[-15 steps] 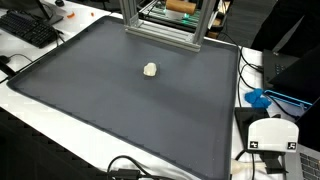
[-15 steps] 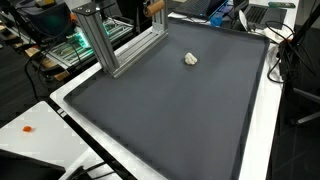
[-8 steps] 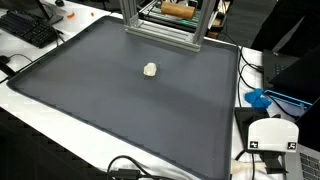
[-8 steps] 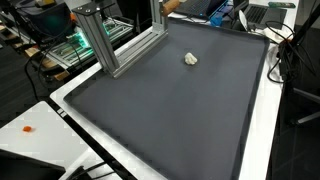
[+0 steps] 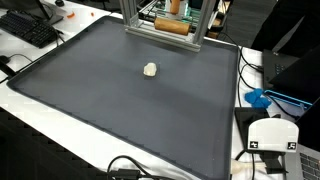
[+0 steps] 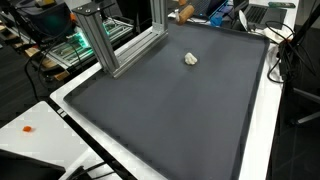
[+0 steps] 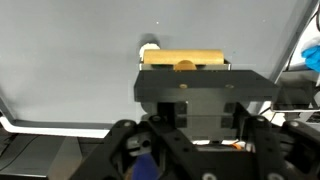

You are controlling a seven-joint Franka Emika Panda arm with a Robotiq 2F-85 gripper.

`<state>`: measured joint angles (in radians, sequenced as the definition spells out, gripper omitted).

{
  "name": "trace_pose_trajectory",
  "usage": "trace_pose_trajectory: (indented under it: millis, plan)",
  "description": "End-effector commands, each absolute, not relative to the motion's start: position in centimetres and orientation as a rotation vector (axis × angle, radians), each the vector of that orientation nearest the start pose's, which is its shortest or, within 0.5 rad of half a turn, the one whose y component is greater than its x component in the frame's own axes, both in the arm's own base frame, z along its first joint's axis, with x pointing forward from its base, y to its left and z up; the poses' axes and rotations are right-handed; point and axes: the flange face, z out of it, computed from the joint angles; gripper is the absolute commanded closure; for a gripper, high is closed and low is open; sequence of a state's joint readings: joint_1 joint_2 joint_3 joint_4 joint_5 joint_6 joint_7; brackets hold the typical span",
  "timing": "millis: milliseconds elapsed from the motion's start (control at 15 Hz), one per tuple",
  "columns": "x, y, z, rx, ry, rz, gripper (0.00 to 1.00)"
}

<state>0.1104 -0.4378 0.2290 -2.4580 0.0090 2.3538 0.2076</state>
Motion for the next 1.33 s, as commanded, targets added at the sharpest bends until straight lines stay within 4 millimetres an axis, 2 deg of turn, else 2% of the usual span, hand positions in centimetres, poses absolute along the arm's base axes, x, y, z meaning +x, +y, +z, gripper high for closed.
trace_pose_trajectory:
  millis: [0,333,400,1000,1267]
  plan:
    - [41.6,15.3,48.4,-3.093,-0.188,-0.521,0.40]
    - [41.7,15.3,48.4,-3.092,-0.189,-0.523,0.40]
    - [41.7,15.3,48.4,-3.092,-0.189,-0.524,0.65]
    - [47.3,13.2,43.2,-3.088,-0.113,-0.525,0.65]
    - [49.2,12.2,41.9,-3.121,-0.110,-0.514,0.65]
